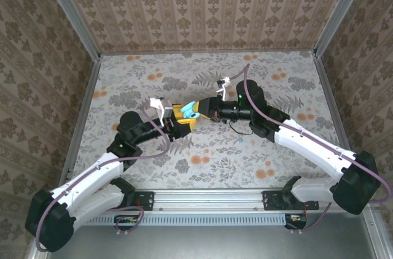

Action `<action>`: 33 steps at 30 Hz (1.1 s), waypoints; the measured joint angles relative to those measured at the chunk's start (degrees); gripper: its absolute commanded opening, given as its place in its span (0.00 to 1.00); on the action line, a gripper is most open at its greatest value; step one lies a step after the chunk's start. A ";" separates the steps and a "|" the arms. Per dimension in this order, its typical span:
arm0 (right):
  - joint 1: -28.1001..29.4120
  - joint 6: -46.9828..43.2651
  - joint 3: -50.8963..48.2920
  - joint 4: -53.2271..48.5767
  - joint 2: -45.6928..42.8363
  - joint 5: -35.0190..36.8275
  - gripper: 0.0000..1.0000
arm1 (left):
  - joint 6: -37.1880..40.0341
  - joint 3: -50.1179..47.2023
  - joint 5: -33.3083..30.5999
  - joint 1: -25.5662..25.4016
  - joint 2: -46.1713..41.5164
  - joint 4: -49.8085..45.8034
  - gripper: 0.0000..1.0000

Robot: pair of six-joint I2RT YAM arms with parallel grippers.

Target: Insert wireless bluetooth earbuds into charging case

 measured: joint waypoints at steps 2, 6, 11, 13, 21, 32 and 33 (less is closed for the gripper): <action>0.09 1.27 -1.14 1.38 0.00 0.00 0.17 | -0.02 0.00 -0.02 0.02 0.02 0.61 0.60; 0.09 4.70 -2.78 4.24 0.00 0.00 0.17 | 1.53 -0.20 0.39 0.02 0.04 2.34 0.67; 0.11 8.22 -3.82 6.56 -0.02 0.02 0.17 | 6.93 -2.03 0.13 0.02 -1.79 3.08 0.68; 0.17 8.96 -3.89 7.10 -0.07 0.02 0.17 | 8.66 -2.12 0.04 0.02 -2.12 2.95 0.68; 0.15 11.08 -4.07 8.35 -0.09 0.00 0.17 | 10.93 -2.19 -0.26 0.09 -1.90 3.67 0.64; 0.15 11.72 -4.22 9.49 -0.09 0.20 0.17 | 11.06 -2.25 -0.68 0.07 -0.46 4.07 0.62; 0.15 11.72 -4.22 9.49 -0.09 0.20 0.17 | 11.08 -2.29 -0.87 0.07 -0.42 4.07 0.59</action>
